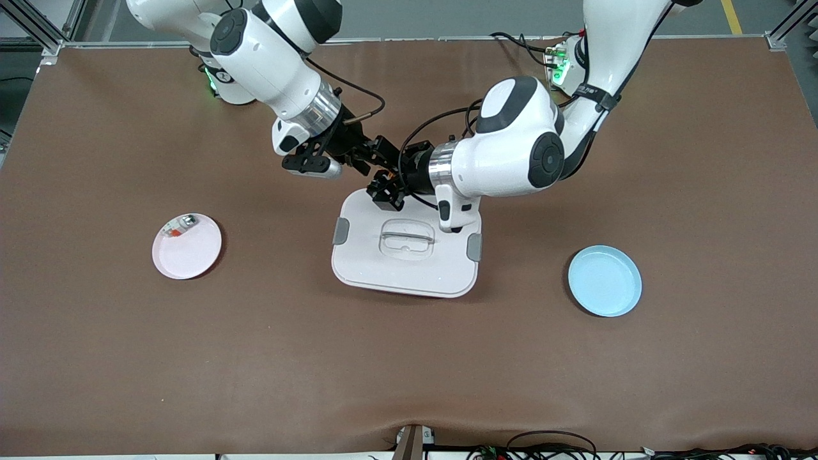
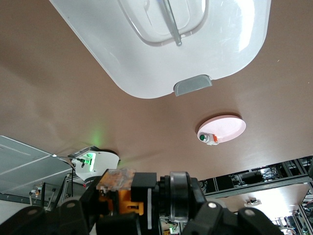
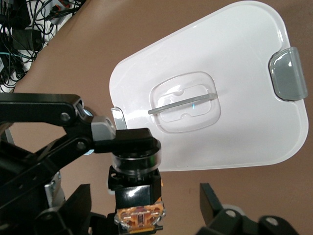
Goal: Transfer orange switch to right arm and place
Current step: 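Grasp the switch with the right gripper above the white box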
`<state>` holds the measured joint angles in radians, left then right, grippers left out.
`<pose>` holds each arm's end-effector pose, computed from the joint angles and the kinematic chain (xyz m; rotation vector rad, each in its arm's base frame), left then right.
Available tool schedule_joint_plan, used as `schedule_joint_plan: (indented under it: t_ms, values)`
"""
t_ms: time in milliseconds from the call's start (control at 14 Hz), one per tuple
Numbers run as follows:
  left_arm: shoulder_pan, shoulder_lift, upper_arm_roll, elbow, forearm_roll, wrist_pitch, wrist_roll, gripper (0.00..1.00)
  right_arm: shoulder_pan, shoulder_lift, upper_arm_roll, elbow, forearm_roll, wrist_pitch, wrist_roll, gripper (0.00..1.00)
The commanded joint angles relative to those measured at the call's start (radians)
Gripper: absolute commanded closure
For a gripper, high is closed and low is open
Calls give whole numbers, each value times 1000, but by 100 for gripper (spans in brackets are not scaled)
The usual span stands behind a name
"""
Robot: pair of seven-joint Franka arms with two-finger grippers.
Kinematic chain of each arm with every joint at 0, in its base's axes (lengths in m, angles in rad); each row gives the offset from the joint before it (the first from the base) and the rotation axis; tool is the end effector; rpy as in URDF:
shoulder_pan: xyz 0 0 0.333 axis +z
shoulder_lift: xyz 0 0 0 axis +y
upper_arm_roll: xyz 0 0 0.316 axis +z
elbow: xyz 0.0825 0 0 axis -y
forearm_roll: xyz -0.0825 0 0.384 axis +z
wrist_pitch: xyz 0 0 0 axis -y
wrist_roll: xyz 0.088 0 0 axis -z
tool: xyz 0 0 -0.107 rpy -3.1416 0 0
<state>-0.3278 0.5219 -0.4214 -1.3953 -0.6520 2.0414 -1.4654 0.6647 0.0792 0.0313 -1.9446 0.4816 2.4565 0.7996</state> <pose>0.5452 -0.4680 0.4606 2.1742 1.2572 -0.8633 0.4711 0.3928 0.4873 -2.5190 0.5288 -0.0664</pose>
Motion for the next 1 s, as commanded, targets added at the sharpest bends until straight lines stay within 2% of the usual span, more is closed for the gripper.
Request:
schedule_joint_plan:
  t_ms: [0,214,429,500,714,786,857,929]
  values:
    - [-13,4,7,16,-11,0,-19,100,4,4,1,10,-11,4,-2,36]
    - [-13,4,7,16,-11,0,-19,100,6,4,1,18,-8,3,3,70]
    - [-13,4,7,16,-11,0,-19,100,6,11,1,21,-8,4,4,97]
    - [-13,4,7,16,-12,0,-19,100,7,13,1,29,-8,3,6,100]
    - [-11,4,7,16,-12,0,-18,100,7,17,1,36,-8,-4,6,100]
    - [-11,4,7,16,-12,0,-12,68,7,17,1,36,-8,-4,6,100]
    - [-11,1,7,16,-8,0,-4,1,6,17,1,38,-8,-4,6,100]
    - [-11,-2,9,16,-8,0,-6,0,6,17,1,39,-8,-7,4,100]
